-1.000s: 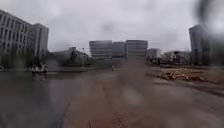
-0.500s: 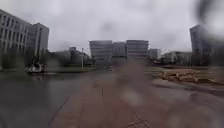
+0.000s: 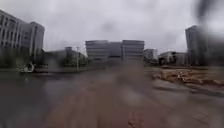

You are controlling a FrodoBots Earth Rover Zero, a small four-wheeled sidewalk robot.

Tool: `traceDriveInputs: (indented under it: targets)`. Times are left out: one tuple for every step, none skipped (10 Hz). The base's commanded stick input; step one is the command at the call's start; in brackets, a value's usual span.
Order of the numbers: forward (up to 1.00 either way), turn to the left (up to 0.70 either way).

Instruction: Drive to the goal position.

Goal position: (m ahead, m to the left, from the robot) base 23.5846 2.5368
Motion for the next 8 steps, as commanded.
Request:
traceDriveInputs:
  targets:
    - [1.00, -0.27]
    - [1.00, -0.27]
    - [1.00, -0.27]
    - [1.00, 0.00]
    - [1.00, 0.00]
    - [1.00, 0.00]
    - [1.00, 0.00]
    - [1.00, 0.00]
